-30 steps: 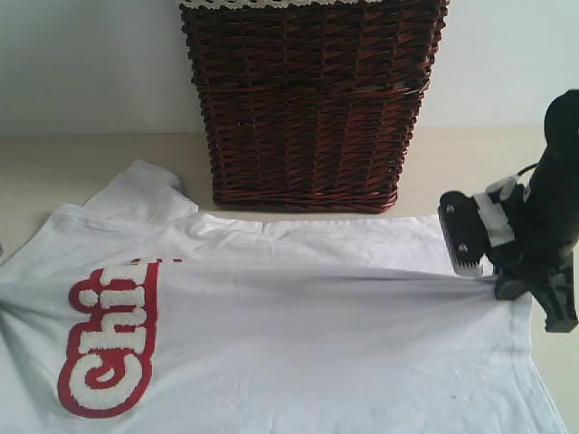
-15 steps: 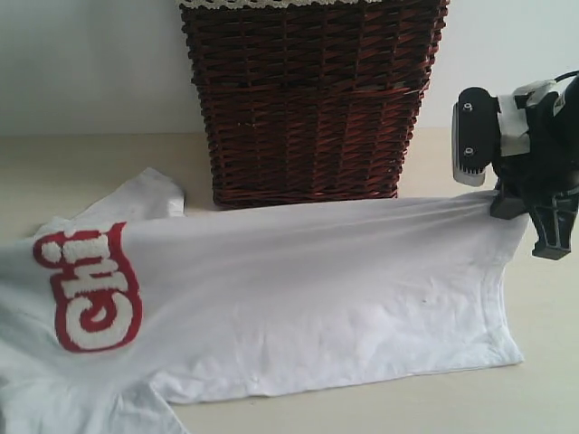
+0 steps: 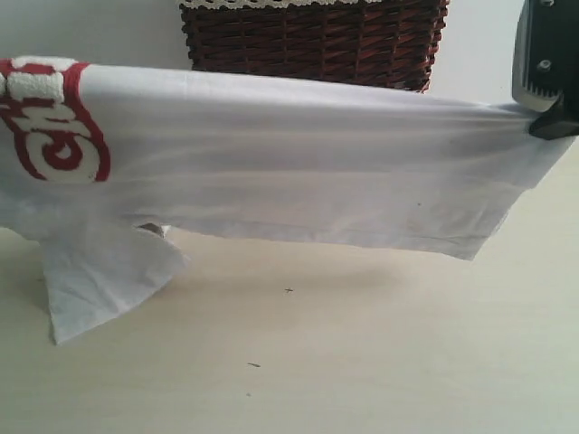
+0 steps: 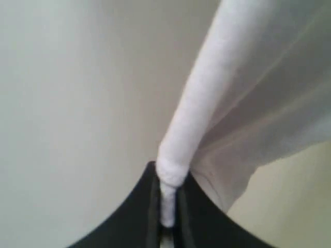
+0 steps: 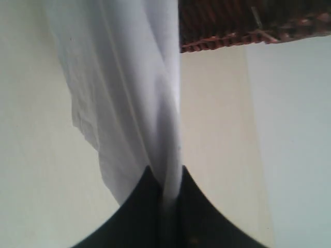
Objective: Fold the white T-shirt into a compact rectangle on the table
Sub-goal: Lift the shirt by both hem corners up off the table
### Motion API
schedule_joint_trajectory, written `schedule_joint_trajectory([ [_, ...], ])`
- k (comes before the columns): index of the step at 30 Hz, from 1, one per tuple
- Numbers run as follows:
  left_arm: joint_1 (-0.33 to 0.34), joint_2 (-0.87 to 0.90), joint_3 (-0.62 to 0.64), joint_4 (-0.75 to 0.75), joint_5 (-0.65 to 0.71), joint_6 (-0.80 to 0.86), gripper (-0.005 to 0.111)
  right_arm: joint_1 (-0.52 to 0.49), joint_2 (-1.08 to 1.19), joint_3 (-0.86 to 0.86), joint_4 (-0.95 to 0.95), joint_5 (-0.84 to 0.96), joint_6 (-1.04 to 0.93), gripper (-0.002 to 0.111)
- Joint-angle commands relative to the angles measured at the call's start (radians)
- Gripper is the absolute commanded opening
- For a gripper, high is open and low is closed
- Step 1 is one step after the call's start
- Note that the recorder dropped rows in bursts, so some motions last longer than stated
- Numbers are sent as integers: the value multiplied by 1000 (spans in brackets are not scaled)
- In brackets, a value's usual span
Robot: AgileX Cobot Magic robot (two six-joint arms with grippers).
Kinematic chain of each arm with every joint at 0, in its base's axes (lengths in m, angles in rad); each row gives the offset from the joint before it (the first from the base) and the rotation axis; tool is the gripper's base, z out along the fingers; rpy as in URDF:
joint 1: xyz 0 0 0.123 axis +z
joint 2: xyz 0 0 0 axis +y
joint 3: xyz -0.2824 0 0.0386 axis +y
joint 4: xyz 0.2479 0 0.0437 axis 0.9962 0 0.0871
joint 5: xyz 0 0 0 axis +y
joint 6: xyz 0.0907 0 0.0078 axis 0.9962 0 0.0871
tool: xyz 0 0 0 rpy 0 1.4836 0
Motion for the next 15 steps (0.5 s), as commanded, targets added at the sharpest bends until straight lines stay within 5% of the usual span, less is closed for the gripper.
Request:
schedule_joint_trajectory([
  [1, 4, -60, -14, 6, -15, -13, 0, -8, -38, -5, -40, 17, 3, 0],
  [15, 4, -352, -14, -75, 22, -114, 0, -8, -149, -5, 3, 135, 5, 0],
])
